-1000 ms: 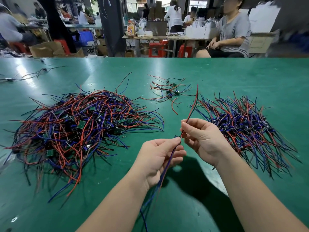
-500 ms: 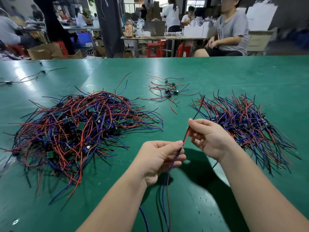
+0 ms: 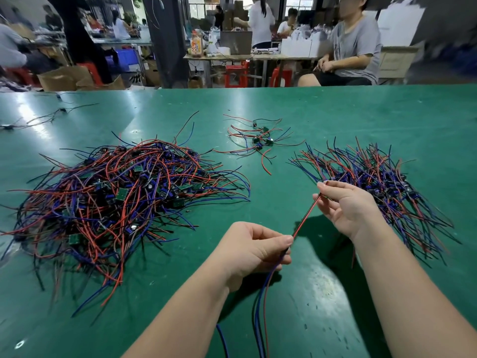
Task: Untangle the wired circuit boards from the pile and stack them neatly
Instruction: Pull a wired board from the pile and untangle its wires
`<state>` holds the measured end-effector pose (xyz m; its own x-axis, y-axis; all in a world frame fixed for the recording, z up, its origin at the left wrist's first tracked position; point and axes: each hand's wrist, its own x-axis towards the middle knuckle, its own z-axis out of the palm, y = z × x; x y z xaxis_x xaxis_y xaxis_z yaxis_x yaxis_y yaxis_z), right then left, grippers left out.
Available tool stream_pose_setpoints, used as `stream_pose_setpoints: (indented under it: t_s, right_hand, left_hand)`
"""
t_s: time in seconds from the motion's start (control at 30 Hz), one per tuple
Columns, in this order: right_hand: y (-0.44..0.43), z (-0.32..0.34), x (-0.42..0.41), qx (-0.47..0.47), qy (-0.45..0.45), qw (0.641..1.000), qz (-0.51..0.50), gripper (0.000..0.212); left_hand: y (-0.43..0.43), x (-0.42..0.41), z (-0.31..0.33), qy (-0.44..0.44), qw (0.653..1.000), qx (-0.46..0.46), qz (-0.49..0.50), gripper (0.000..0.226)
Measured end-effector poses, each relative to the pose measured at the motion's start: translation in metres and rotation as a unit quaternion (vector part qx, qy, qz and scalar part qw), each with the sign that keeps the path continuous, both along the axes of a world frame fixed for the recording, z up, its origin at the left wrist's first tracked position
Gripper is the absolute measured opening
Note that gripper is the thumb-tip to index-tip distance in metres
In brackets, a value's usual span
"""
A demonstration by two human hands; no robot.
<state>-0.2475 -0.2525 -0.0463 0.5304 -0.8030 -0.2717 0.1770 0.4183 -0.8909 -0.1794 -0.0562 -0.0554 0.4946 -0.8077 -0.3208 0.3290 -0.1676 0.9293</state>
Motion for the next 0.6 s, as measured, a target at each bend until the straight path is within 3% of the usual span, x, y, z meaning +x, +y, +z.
stream_pose_setpoints:
  t_s: [0.2,0.3,0.4,0.5,0.53,0.6]
  right_hand:
    - [-0.001,0.001,0.001,0.034,0.023,0.999,-0.019,0.017]
    - [0.002,0.001,0.002,0.06,-0.009,0.998,0.005,0.023]
    - [0.006,-0.001,0.005,-0.032,0.039,0.998,0.047,0.032]
    - [0.014,-0.006,0.005,-0.175,0.126,0.972,0.095,0.018]
    - [0.019,-0.006,0.005,-0.207,0.122,0.963,0.125,0.007]
    - [0.031,-0.005,0.006,-0.232,0.065,0.952,0.186,0.017]
  left_hand:
    - [0.001,0.001,-0.001,-0.045,0.999,0.011,-0.005,0.014]
    - [0.003,0.003,-0.001,-0.04,0.999,0.004,-0.024,0.011]
    - [0.004,0.006,0.002,0.005,0.999,-0.045,-0.018,0.008]
    - [0.003,0.01,0.007,0.115,0.986,-0.116,0.016,0.019]
    - [0.003,0.012,0.009,0.147,0.979,-0.135,0.028,0.021]
    - [0.003,0.015,0.012,0.193,0.965,-0.167,0.057,0.024]
